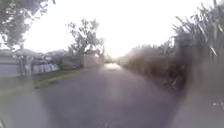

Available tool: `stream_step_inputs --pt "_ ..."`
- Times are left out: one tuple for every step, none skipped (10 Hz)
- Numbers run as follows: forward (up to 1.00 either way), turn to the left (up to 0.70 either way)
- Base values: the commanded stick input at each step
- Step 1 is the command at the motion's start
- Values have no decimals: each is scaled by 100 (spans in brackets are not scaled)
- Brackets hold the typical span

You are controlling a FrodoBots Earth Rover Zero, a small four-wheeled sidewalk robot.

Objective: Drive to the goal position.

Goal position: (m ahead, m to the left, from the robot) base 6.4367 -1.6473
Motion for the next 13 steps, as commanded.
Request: stream_step_inputs --pt "100 0" --pt "100 0" --pt "100 0" --pt "100 0" --pt "100 0" --pt "100 0" --pt "100 0" --pt "100 0" --pt "100 0" --pt "100 0" --pt "100 0" --pt "100 0" --pt "100 0"
